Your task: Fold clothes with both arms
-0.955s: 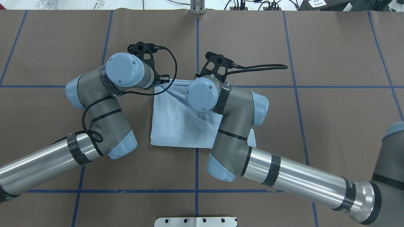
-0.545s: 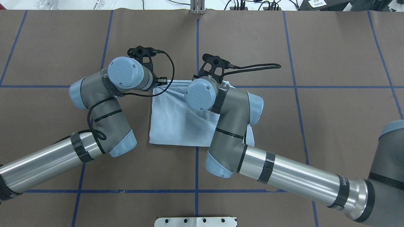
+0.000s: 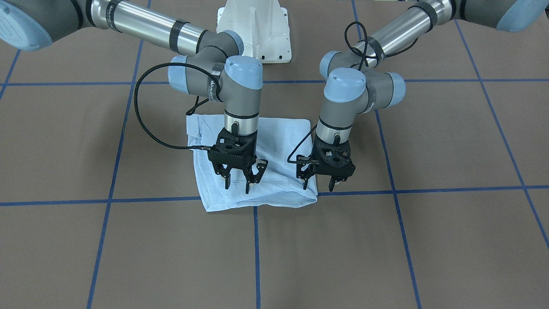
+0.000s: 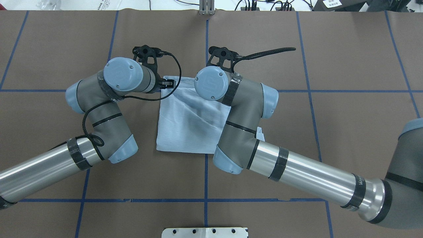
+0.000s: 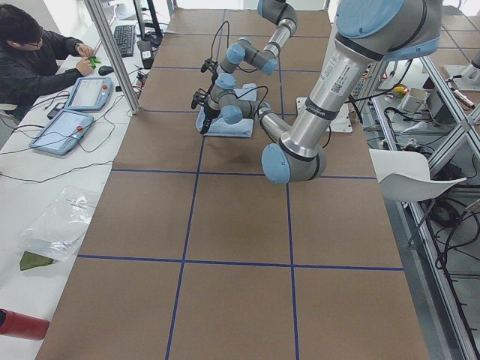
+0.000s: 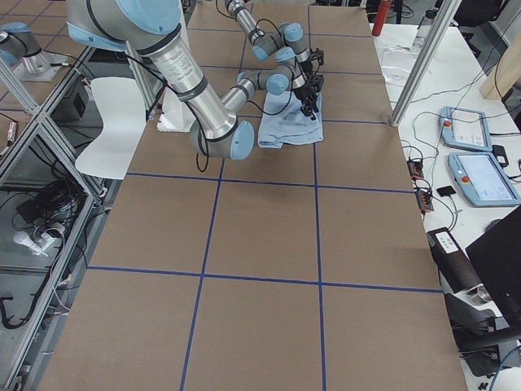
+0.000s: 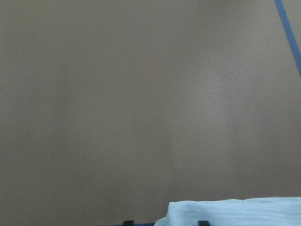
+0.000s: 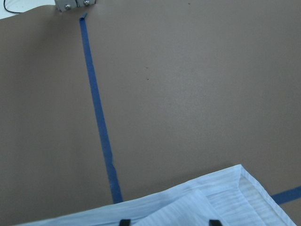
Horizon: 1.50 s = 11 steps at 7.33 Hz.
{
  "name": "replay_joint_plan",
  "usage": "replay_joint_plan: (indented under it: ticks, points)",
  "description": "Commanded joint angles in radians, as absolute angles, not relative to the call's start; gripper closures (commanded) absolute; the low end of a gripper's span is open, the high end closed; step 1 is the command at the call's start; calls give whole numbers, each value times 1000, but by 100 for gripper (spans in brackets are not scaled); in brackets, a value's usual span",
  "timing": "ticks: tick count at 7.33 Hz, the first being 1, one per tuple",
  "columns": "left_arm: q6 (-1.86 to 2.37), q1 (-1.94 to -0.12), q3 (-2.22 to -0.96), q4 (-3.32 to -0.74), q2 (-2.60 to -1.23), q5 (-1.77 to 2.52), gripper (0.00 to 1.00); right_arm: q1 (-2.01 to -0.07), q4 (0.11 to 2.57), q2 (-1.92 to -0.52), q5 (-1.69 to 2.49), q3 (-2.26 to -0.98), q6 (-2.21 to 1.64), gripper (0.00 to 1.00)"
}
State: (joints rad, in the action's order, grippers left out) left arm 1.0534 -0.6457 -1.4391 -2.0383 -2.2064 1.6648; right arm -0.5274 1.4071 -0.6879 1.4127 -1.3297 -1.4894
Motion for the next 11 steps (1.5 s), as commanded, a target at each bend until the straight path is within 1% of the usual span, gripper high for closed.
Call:
replay_joint_plan:
  ticks: [1,2,4,6,7,9,10,11]
  points:
    - [1011,-679,-1508,-2040,-2165,1756,0,-538,1411,-675,1453,-1333,-1479,0]
    - [1009,-683,-1544,-2037,-2142,1758,0,-551,1411,-675,1494,-1335,-1454,0]
    - [1009,-704,-1583,-2028,-2137,1816,0,-571,1413,-678,1528,-1356,-1425,0]
    - [947,-732,-1606,-2016,-2120,1834,0,-645,1436,-699,1651,-1383,-1318,0]
    - [861,-765,-1646,-1984,-2091,1854,0,-681,1480,-739,1698,-1447,-1252,0]
    - [697,-839,-1724,-1913,-2036,1906,0,-759,1567,-895,1808,-1671,-1119,0]
    - [619,-886,-1761,-1913,-1975,1943,0,-809,1612,-957,1854,-1753,-1036,0]
    - [512,-947,-1790,-1913,-1910,1983,0,-874,1638,-1009,1920,-1802,-935,0]
